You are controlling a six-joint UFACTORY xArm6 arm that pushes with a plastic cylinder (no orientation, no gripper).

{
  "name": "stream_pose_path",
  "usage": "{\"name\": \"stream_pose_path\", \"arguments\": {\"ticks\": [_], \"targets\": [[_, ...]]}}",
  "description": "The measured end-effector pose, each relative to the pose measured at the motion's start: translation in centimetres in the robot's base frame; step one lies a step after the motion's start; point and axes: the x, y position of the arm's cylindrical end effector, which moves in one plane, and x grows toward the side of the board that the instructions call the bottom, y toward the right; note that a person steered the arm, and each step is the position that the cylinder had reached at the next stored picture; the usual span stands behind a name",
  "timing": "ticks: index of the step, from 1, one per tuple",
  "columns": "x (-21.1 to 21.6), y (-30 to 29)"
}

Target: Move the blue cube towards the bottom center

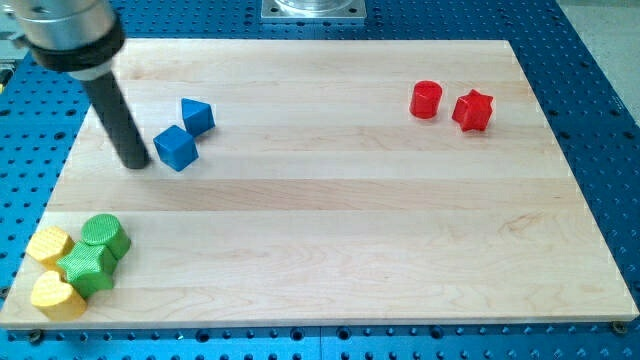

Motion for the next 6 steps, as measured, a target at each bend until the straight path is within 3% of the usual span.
{"name": "stream_pose_path", "arguments": {"ticks": [1, 2, 3, 5, 6], "targets": [[-0.7, 3.0], [-3.7, -0.9], [-4.8, 1.0], [-3.8, 6.5], [-0.7, 7.7]]}}
